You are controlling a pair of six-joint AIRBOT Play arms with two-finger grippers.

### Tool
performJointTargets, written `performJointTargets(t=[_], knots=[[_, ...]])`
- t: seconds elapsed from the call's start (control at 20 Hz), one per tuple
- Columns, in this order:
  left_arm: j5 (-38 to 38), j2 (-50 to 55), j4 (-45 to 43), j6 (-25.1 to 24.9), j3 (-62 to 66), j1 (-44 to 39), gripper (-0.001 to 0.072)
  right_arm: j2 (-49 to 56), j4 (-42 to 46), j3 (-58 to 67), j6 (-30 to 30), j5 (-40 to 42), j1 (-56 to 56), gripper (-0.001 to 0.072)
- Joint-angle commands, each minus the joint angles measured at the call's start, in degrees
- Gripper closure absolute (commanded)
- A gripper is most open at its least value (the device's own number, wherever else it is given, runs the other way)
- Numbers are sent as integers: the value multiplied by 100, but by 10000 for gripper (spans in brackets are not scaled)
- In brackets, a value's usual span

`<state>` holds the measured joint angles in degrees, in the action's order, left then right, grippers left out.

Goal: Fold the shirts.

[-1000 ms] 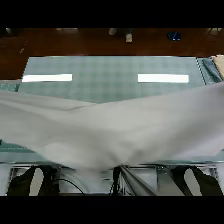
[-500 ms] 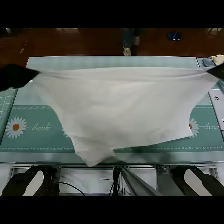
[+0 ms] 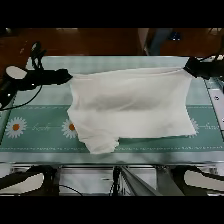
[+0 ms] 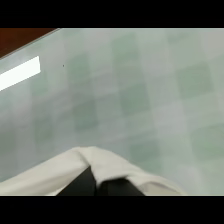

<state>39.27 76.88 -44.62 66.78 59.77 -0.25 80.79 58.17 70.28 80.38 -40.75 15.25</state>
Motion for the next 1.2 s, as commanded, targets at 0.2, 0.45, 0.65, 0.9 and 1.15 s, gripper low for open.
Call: performJointTargets(t=[0.2, 0.45, 0.65, 0.9, 1.15], knots=[[-1036, 518, 470, -33, -2, -127, 260, 540, -90, 2, -68, 496, -24, 503], [1565, 153, 361, -24, 957, 1316, 106, -328, 328, 688, -890, -824, 468, 265], [4325, -308, 192, 400, 586, 2542, 123, -1207, 1954, 767, -551, -1707, 1257, 208], [4207, -1368, 223, 286, -2004, 2498, 114, -1362, 1646, -149, -188, -2614, 2203, 112], [3753, -1335, 420, 138, -3226, 1580, 111, -1364, 1113, -1196, -511, -3139, 2291, 111]])
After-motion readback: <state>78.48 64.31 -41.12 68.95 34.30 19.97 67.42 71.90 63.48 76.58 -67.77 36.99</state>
